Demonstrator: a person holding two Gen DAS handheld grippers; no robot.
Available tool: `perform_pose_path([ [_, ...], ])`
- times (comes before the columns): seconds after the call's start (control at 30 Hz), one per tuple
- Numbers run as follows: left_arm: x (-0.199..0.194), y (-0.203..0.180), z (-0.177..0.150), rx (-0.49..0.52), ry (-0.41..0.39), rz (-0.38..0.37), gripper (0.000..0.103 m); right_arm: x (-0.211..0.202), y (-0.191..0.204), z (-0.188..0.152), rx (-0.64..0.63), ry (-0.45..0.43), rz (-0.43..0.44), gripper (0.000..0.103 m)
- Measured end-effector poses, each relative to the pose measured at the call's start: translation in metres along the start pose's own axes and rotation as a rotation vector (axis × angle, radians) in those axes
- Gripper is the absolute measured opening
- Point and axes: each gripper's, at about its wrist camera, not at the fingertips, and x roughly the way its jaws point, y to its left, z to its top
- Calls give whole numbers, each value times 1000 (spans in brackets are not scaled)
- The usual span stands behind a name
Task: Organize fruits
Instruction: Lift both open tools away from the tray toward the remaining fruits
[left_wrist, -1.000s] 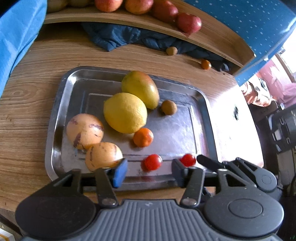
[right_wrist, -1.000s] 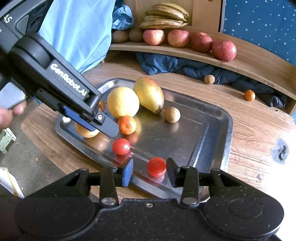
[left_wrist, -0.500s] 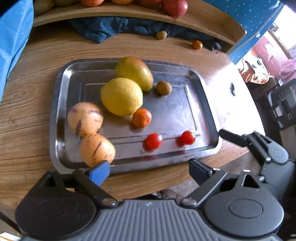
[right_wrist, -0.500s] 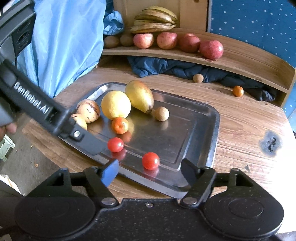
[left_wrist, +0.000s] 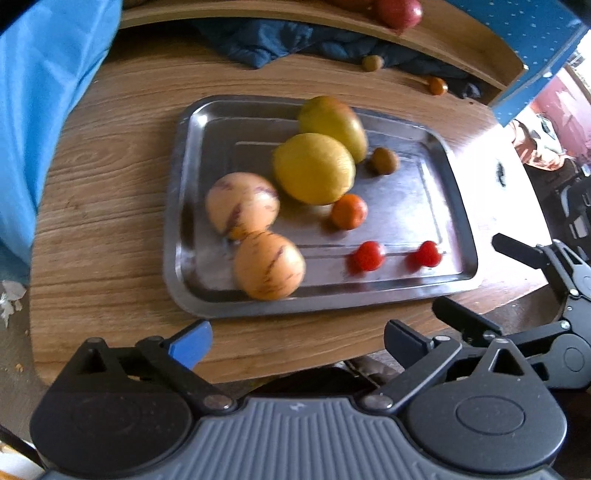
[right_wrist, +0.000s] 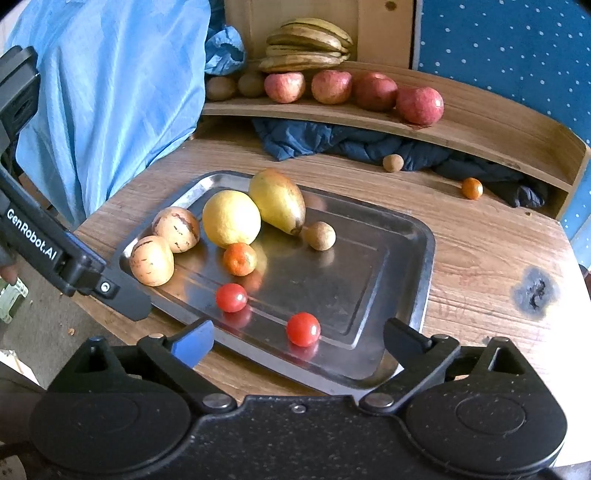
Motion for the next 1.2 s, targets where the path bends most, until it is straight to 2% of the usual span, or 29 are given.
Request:
perform_pose_path([
  [0.3,-7,16,3,-26,-9,68,102,6,9,12,-39,18,-8,102],
  [0.63,-14,19,21,-33,-43,83,102,6,3,27,-65,-3,-49,102],
  [0.97,-14,-11,56,2,-66,109,102,9,-33,31,-15,-38,-113,102],
  [1.2,-15,-47,86,30,-115,79,102,11,-68,41,6,-56,-141,102],
])
